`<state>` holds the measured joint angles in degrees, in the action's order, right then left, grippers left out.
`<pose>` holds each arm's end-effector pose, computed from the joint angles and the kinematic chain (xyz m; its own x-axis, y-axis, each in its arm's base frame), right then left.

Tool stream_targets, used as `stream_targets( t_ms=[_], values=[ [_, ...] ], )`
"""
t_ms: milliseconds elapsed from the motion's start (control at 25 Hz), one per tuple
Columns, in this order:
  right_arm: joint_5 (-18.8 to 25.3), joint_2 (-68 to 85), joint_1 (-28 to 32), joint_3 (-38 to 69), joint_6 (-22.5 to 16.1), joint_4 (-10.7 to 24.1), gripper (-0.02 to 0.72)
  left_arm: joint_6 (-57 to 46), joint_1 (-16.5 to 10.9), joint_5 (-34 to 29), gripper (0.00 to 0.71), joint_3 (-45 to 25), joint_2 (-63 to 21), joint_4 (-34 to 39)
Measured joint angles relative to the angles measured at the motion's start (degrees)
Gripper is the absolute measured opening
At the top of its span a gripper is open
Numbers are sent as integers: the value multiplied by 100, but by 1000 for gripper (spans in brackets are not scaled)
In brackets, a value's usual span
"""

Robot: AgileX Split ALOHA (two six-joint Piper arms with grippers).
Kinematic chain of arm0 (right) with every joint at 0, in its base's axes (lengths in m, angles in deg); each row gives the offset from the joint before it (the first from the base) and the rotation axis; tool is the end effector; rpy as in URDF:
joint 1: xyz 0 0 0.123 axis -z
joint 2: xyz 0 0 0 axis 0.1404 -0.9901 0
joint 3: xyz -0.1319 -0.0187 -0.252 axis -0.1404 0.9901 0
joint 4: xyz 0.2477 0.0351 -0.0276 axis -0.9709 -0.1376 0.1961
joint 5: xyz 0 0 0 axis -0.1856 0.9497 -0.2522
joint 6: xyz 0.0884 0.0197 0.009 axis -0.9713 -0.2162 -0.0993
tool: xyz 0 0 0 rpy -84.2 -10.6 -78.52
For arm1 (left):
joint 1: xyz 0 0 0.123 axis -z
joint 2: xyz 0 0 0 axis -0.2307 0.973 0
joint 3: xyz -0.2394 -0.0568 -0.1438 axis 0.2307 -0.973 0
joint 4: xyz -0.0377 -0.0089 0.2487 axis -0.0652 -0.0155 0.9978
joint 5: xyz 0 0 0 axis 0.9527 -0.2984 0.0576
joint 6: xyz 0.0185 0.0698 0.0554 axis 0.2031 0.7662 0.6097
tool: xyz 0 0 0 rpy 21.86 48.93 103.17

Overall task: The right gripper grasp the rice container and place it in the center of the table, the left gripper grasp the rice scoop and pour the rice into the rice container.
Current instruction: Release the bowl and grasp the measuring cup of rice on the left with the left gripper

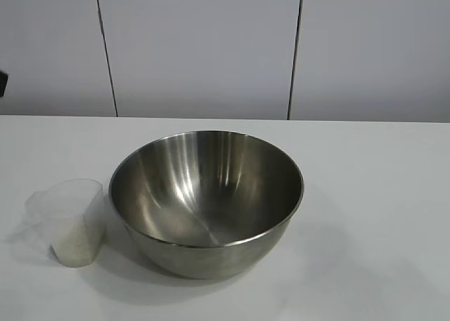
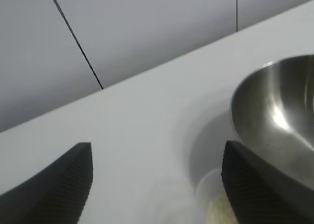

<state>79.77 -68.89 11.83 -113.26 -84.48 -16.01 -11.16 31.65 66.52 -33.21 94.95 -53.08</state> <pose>-0.0053 0.0019 0.2674 -0.4864 0.0149 -0.8736 0.0424 0.9991 -0.0066 0.1718 -0.0590 0.2229 -0.2444 0.3903 -0.8876 0.4250 0.8659 0.2638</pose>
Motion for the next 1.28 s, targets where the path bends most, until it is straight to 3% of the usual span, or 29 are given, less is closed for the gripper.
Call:
stream_targets(
  t_ms=[320,520,760,1080,1280],
  values=[
    [0,0,0,0,0,7,419,-15,-147,1461,531,-1242,-18,-408],
    [-2,0,0,0,0,7,419,-19,-388,1864,531,-1403,164,-685],
    [-2,0,0,0,0,7,419,-19,-405,2848,531,-1403,1700,-697],
    [-2,0,0,0,0,7,419,-94,-405,5141,531,-1377,4137,-624],
    [-15,0,0,0,0,7,419,-215,-405,5299,531,-1339,5141,-575]
  ],
)
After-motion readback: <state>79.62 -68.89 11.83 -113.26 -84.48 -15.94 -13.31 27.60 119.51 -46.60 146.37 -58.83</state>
